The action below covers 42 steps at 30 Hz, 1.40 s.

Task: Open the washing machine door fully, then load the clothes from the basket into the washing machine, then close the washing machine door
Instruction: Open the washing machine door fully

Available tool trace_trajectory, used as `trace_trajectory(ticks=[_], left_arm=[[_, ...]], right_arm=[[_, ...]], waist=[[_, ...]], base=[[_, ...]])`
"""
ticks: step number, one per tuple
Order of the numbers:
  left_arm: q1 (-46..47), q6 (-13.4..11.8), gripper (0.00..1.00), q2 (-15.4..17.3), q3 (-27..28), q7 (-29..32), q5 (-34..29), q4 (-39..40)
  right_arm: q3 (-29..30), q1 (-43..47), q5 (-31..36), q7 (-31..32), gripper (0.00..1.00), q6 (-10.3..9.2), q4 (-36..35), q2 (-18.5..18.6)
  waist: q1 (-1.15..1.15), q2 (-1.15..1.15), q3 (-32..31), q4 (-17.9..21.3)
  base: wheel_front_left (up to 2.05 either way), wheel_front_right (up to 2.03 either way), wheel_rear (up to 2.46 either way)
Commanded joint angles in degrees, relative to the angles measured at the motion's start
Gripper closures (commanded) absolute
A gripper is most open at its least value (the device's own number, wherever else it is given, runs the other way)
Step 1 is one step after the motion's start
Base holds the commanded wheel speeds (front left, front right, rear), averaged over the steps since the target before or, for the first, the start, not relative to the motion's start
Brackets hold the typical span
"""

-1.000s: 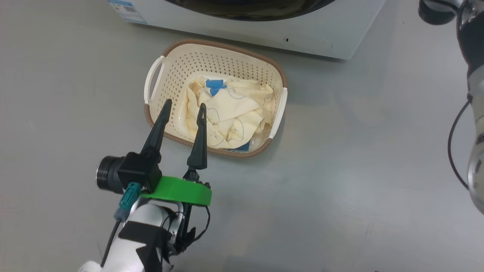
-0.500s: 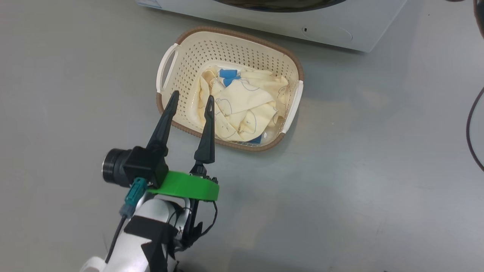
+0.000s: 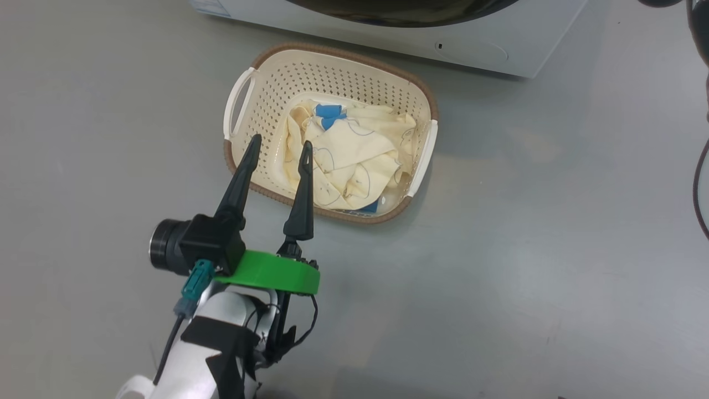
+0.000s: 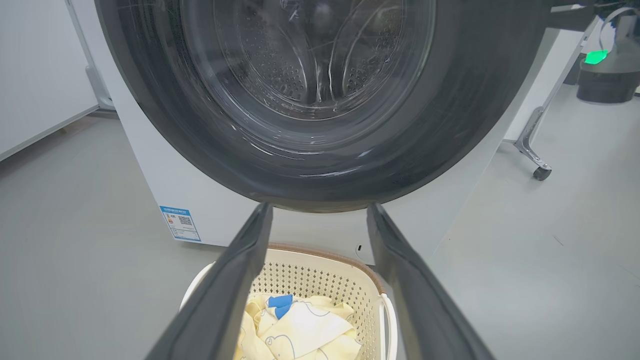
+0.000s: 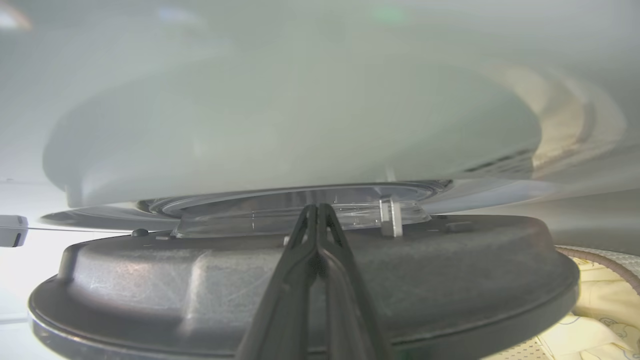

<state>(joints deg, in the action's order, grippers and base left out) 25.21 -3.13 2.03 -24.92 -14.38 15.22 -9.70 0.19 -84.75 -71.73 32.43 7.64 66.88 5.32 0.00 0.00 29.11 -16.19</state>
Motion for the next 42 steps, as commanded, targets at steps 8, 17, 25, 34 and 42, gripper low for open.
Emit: trace_trajectory(ticks=[8,17,25,34,42], left_arm=[[-0.2,0.2,0.0,0.9,2.6,-0.6,-0.7,0.5],[-0.6,0.6,0.0,0.9,3.1,-0.6,-0.8,-0.5],[-0.9,0.8,0.0,0.9,3.5,-0.6,-1.1,-0.8],[-1.6,1.0,0.0,0.9,3.9,-0.6,-1.4,-1.3],[-1.8,1.2,0.0,0.9,3.9,-0.6,-1.5,-1.6]], right_arm=[[-3.7,4.1,-3.6,4.5,1.0,-0.15,-6.7,-2.4],[-9.8,12.0,-9.4,8.5,1.0,-0.15,-15.1,-2.4],[-15.0,18.0,-13.0,9.8,1.0,-0.15,-21.8,-2.4],[-21.0,24.5,-17.5,10.5,1.0,-0.15,-29.3,-2.4],[-25.9,29.6,-21.4,11.3,1.0,-0.15,-35.5,-2.4]], waist=[[0.0,0.0,-1.2,1.2],[0.0,0.0,-2.8,2.1],[0.0,0.0,-3.8,2.7],[0.0,0.0,-5.0,3.1],[0.0,0.0,-5.9,3.2]], base=[[0.0,0.0,0.0],[0.0,0.0,0.0],[0.0,0.0,0.0],[0.0,0.0,0.0],[0.0,0.0,0.0]])
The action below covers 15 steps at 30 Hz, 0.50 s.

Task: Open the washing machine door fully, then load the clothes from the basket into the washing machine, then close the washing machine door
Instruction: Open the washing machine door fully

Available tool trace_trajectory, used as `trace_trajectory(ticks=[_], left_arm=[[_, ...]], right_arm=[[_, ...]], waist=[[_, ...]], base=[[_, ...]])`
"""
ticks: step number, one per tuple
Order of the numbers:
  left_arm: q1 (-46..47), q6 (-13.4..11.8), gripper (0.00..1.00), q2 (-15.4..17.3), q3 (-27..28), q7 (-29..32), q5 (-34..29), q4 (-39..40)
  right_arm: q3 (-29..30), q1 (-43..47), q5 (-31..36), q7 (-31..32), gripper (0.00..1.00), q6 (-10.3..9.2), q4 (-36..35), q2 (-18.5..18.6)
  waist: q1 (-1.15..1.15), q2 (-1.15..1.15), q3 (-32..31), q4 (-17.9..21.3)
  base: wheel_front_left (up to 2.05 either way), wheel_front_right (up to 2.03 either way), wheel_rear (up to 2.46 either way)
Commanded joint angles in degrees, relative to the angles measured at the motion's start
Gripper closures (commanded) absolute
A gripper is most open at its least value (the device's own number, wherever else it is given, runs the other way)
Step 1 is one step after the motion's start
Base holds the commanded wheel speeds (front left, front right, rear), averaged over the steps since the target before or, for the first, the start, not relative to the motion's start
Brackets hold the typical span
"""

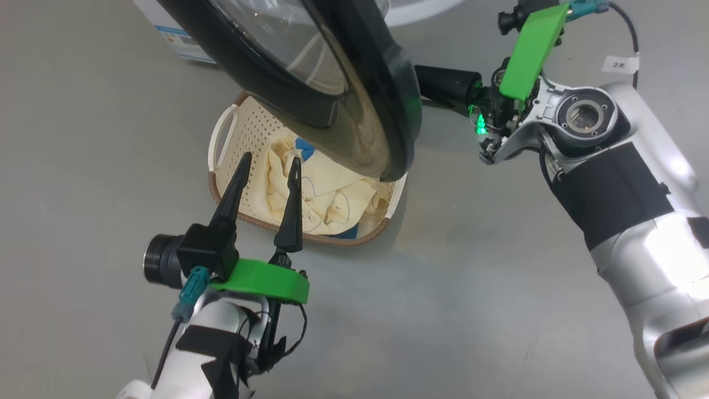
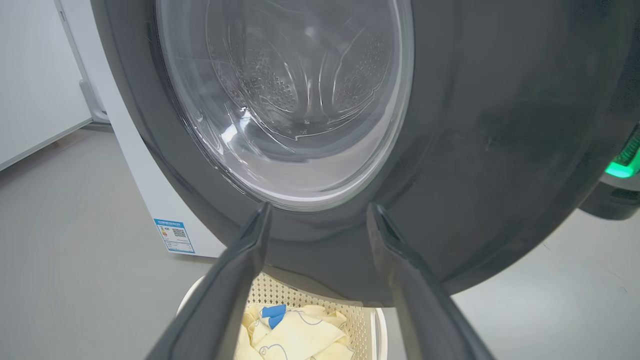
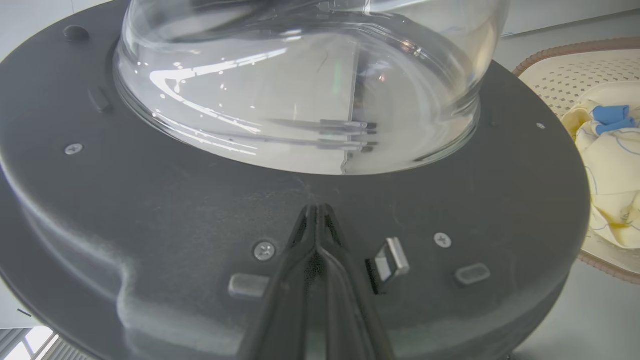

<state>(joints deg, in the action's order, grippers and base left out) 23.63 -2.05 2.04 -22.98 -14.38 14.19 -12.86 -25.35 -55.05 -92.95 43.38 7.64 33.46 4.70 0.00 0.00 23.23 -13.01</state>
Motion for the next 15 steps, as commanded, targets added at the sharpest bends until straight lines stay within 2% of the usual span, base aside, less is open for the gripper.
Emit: trace_trajectory(ticks=[1,15], left_arm=[[-0.3,0.1,0.0,0.8,2.0,-0.6,-0.4,1.5],[-0.5,-0.1,0.0,0.8,1.8,-0.6,-0.1,1.0]], right_arm=[[-0.8,0.6,-0.6,0.4,1.0,-0.15,-2.7,-1.8],[-6.5,5.5,-7.6,-3.3,1.0,-0.15,-6.9,-1.8]], waist=[[0.0,0.0,-0.1,0.0],[0.0,0.0,-1.2,-0.6]], base=[[0.0,0.0,0.0],[0.0,0.0,0.0]])
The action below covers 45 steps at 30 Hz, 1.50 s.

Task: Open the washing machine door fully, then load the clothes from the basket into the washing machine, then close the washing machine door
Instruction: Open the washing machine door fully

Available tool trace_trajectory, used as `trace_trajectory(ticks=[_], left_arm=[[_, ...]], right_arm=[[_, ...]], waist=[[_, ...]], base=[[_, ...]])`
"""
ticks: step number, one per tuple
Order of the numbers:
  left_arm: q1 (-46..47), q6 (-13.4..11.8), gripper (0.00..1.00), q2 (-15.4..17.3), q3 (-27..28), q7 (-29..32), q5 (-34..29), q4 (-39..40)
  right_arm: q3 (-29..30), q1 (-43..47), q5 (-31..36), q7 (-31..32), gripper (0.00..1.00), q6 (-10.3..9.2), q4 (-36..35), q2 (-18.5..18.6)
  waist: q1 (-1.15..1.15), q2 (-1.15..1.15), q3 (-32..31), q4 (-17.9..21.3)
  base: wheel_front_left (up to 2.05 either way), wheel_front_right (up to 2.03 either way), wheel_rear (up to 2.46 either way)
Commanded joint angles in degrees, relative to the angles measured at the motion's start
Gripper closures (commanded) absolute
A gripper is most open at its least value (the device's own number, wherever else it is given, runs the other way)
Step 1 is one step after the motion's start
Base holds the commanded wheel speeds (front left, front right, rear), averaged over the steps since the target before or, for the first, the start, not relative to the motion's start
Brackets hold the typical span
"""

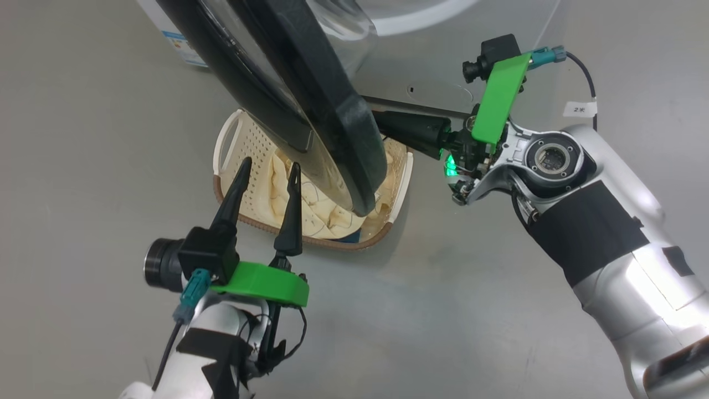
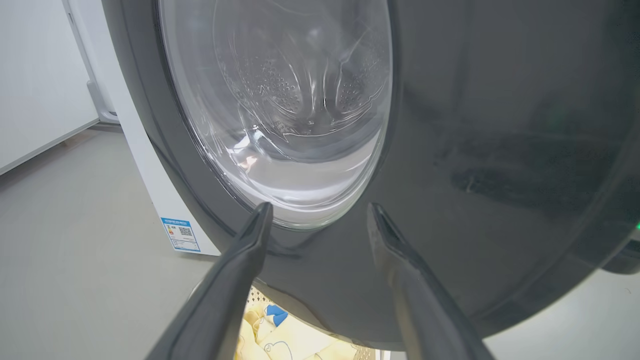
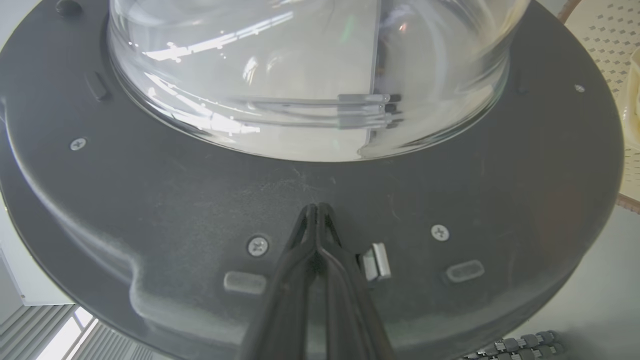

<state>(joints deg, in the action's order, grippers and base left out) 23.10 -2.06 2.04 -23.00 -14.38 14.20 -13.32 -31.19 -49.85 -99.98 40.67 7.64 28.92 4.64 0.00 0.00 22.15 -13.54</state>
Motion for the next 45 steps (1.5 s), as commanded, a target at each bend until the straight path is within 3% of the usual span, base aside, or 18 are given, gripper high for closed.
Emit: trace_trajectory(ticks=[1,11,20,21,23,24,28,34,39,45], left_arm=[[0.0,-0.1,0.0,0.8,1.9,-0.6,-0.1,1.4],[-0.3,-0.2,0.0,0.8,2.4,-0.6,-0.1,1.0],[-1.4,-0.3,0.0,0.8,3.5,-0.6,-0.3,0.1],[-1.6,-0.3,0.0,0.8,3.7,-0.6,-0.4,0.0],[-1.9,-0.3,0.0,0.8,4.3,-0.6,-0.5,-0.3],[-2.1,-0.3,0.0,0.8,4.5,-0.6,-0.6,-0.6],[-2.9,0.1,0.0,0.8,5.8,-0.6,-1.1,-1.3],[-3.9,1.0,0.0,0.9,7.4,-0.6,-2.1,-2.6],[-4.8,1.4,0.0,0.9,8.4,-0.6,-2.5,-3.3],[-5.6,1.7,0.0,1.0,9.4,-0.6,-2.7,-4.0]], right_arm=[[-0.9,0.3,-0.9,-0.9,1.0,-0.15,-2.3,-1.8],[-0.9,0.5,-2.9,-7.4,1.0,-0.15,-0.5,-1.3],[3.5,3.4,-2.3,-22.0,1.0,-0.15,-1.5,1.3],[4.0,4.0,-1.5,-24.3,0.88,-0.15,-2.2,1.9],[4.9,5.2,0.4,-28.4,0.21,-0.15,-3.9,3.3],[5.4,6.0,1.3,-30.3,0.01,-0.15,-4.8,3.8],[6.2,9.5,6.3,-37.7,0.0,-0.15,-7.9,6.5],[5.4,14.3,21.6,-51.0,0.0,-0.15,-7.9,11.4],[8.8,16.4,40.0,-55.4,0.0,-0.15,-4.4,13.8],[22.7,23.1,65.4,-55.6,0.0,-0.15,-8.7,8.8]], waist=[[0.0,0.0,-0.1,-0.1],[0.0,0.0,-0.9,0.0],[0.0,0.0,-3.5,1.1],[0.0,0.0,-3.7,1.4],[0.0,0.0,-4.4,2.0],[0.0,0.0,-4.8,2.3],[0.0,0.0,-6.3,3.8],[0.0,0.0,-8.8,6.5],[0.0,0.0,-10.5,8.4],[0.0,0.0,-12.1,10.1]], base=[[0.0,0.0,0.0],[0.0,0.0,0.0],[0.0,0.0,0.0],[0.0,0.0,0.0],[0.0,0.0,0.0],[0.0,0.0,0.0],[0.0,0.0,0.0],[0.0,0.0,0.0],[0.0,0.0,0.0],[0.0,0.0,0.0]])
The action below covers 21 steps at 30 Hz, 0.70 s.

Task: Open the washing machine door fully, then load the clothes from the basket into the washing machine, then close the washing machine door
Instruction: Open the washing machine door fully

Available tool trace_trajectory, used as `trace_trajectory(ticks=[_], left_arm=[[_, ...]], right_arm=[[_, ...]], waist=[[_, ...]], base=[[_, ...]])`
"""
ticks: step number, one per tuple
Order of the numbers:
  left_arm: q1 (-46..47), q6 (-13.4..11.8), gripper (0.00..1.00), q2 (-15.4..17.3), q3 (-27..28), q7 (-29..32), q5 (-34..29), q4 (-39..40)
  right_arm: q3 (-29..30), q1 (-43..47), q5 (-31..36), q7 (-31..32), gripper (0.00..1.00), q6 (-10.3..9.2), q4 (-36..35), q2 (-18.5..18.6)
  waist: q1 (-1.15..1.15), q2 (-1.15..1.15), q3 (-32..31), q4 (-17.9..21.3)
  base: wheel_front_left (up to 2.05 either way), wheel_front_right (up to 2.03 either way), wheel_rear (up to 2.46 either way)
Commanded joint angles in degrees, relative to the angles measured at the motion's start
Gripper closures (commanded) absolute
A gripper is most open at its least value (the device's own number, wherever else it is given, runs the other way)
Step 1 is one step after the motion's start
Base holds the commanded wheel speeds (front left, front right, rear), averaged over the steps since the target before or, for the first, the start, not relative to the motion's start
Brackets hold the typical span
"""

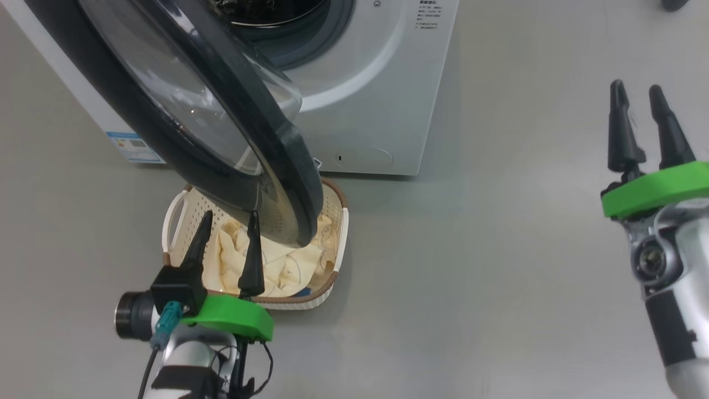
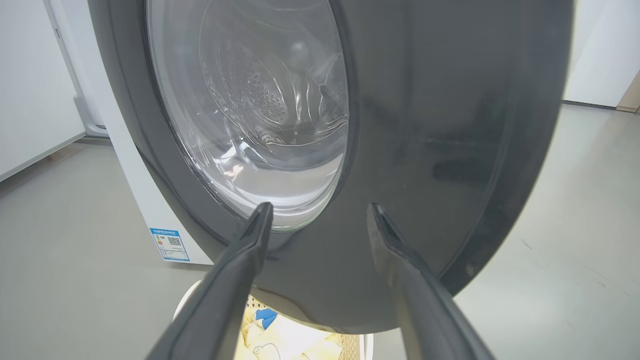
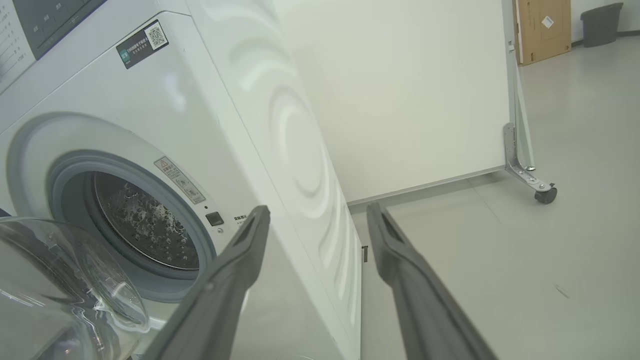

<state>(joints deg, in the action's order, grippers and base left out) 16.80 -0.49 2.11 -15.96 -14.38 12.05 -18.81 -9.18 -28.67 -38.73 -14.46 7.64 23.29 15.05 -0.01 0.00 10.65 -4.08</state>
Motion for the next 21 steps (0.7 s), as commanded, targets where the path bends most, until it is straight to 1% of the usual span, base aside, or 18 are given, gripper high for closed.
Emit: trace_trajectory(ticks=[1,3,5,6,9,12,15,21], left_arm=[[0.5,0.2,0.0,0.9,2.5,-0.6,-0.5,1.4],[0.2,0.3,0.0,1.0,2.8,-0.6,-0.5,1.2],[0.0,0.4,0.0,1.0,3.0,-0.6,-0.6,1.0],[0.0,0.4,0.0,1.0,3.0,-0.6,-0.6,1.0],[-0.3,0.5,0.0,1.0,3.2,-0.6,-0.8,0.9],[-0.7,0.6,0.0,1.0,3.4,-0.6,-1.0,0.8],[-1.0,0.7,0.0,1.0,3.6,-0.6,-1.0,0.7],[-1.8,0.8,0.0,1.0,4.1,-0.6,-1.0,0.8]], right_arm=[[2.3,3.5,7.7,-0.5,0.0,-0.15,-4.2,-2.7],[4.8,6.3,14.0,-0.5,0.0,-0.15,-6.5,-4.5],[6.9,9.0,18.7,-0.5,0.0,-0.15,-8.9,-6.3],[6.9,9.0,18.7,-0.5,0.0,-0.15,-8.9,-6.3],[9.4,12.5,24.9,-0.3,0.0,-0.15,-12.5,-8.1],[10.5,15.5,29.3,0.3,0.0,-0.15,-16.1,-9.4],[10.8,18.4,32.3,0.8,0.0,-0.15,-19.1,-10.5],[10.9,24.0,35.1,1.9,0.0,-0.15,-23.9,-11.8]], waist=[[0.01,0.0,-0.9,0.9],[0.01,0.0,-1.2,1.3],[0.01,0.0,-1.5,1.5],[0.01,0.0,-1.5,1.5],[0.01,0.0,-1.8,1.9],[0.01,0.0,-2.2,2.3],[0.01,0.0,-2.7,2.5],[0.01,0.0,-3.4,2.9]], base=[[0.0,0.0,0.0],[0.0,0.0,0.0],[0.0,0.0,0.0],[0.0,0.0,0.0],[0.0,0.0,0.0],[0.0,0.0,0.0],[0.0,0.0,0.0],[0.0,0.0,0.0]])
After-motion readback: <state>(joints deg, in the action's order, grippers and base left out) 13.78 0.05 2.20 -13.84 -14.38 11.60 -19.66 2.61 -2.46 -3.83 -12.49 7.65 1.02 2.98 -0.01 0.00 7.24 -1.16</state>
